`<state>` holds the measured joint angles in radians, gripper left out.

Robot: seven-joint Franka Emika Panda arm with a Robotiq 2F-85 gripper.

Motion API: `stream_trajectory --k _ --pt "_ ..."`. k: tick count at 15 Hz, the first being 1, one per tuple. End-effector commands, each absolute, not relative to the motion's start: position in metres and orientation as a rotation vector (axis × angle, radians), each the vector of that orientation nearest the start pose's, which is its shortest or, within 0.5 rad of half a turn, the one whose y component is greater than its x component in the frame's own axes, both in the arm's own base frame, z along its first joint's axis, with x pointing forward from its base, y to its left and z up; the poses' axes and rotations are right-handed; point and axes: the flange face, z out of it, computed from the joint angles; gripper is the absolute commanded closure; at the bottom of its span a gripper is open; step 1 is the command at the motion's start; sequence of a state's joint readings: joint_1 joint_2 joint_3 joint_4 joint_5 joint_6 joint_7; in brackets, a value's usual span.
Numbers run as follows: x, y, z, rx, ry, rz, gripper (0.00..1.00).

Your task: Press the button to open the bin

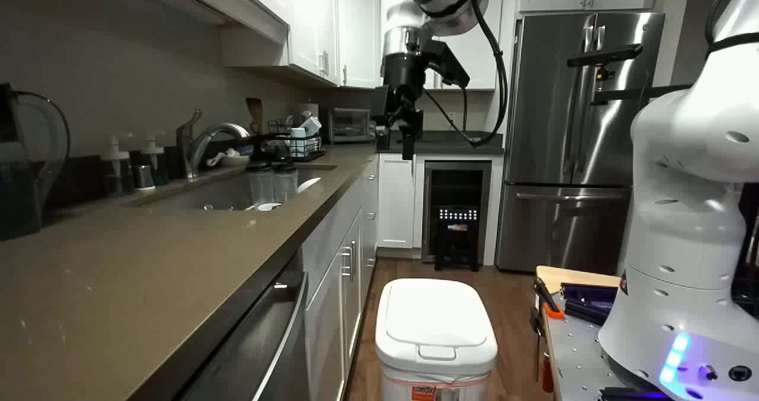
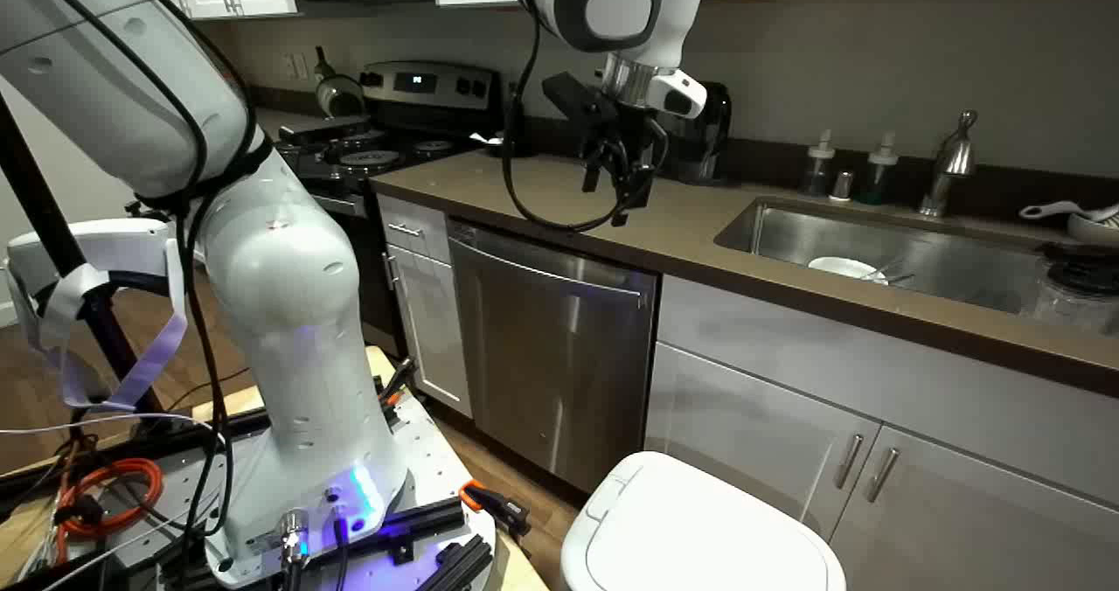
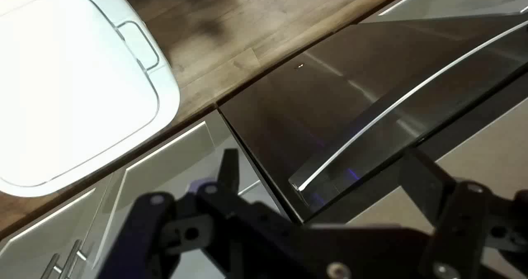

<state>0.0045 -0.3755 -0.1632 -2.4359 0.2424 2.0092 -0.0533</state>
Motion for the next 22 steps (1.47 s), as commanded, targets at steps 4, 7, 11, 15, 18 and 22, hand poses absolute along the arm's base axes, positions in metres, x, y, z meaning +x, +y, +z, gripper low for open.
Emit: stream_trajectory --k 4,7,11,15,18,22 --pt "0.419 -0.054 0.439 -2.846 0.289 0.045 0.00" --pt "0.419 -0.054 0.439 -2.846 0.289 0.045 0.00" --pt "0.419 -0.054 0.439 -2.846 0.289 0.045 0.00" --pt "0.423 -0.056 0.434 -2.841 0.287 0.054 0.00" --pt "0.436 -0.074 0.407 -2.860 0.304 0.090 0.00" --pt "0.458 -0.101 0.354 -2.866 0.314 0.154 0.00"
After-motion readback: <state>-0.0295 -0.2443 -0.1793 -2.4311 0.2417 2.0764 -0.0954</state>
